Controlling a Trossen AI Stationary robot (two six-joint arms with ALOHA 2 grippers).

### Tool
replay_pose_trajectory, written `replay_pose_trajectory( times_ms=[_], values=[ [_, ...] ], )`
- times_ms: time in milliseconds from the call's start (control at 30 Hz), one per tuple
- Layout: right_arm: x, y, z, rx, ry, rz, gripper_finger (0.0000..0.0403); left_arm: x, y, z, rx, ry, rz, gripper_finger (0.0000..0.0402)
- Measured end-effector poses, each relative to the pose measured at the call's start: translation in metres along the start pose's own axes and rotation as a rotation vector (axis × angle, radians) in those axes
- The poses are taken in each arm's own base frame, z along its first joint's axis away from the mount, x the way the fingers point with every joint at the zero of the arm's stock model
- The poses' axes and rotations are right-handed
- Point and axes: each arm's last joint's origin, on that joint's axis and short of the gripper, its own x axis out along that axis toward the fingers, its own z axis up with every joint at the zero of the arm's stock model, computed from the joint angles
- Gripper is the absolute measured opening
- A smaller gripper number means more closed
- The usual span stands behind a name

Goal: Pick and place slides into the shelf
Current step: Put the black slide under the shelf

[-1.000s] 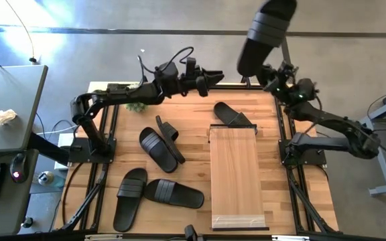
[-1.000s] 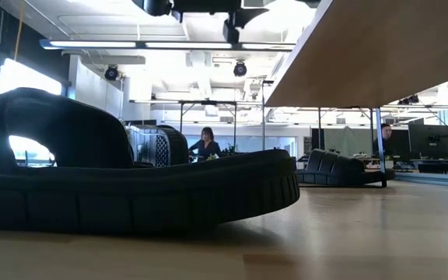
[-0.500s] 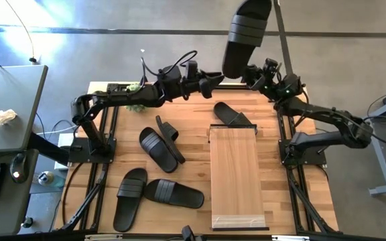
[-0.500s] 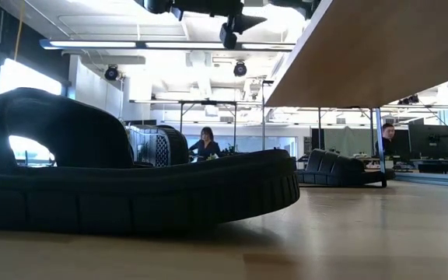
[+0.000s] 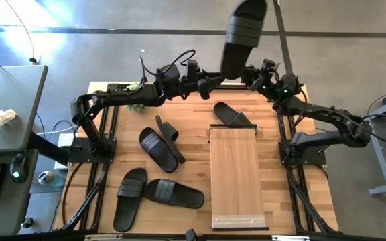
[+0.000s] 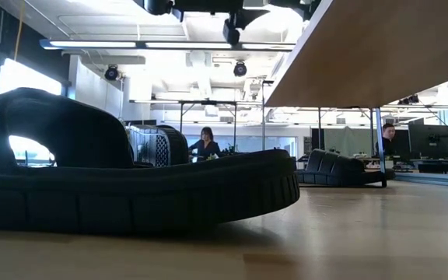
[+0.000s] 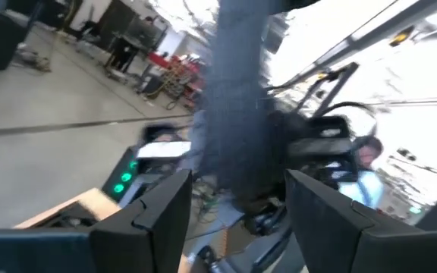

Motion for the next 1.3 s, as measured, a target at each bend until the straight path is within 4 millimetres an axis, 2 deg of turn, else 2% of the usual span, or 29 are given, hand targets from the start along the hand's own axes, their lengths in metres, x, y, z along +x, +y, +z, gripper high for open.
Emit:
replay_pose_trajectory(
  times_ms=[200,667,800,1000,1300],
  values=[
    [-0.0002,0.0003,-0.0003,-0.006,0.002,-0.002,0.0042,0.0003,-0.0008,0.0004,-0.017,0.004,-0.029,0.0198],
    [0.0013,0.0071,-0.0086,-0.008,0.013,0.007,0.0042,-0.0002,0.0028,0.0011,-0.019,-0.06,0.101,0.0195],
    [0.0015,0.0076,-0.0096,-0.012,0.011,0.0,0.0042,-0.0002,0.0033,0.0014,-0.022,-0.074,0.123,0.0161],
    [0.0013,0.007,-0.01,-0.014,0.012,-0.006,0.0056,-0.0003,0.0034,0.0014,-0.021,-0.072,0.126,0.0061],
    [0.0012,0.008,-0.0101,-0.035,0.03,0.018,0.0123,-0.0005,0.004,0.0012,0.003,-0.055,0.117,0.0059]
  ],
)
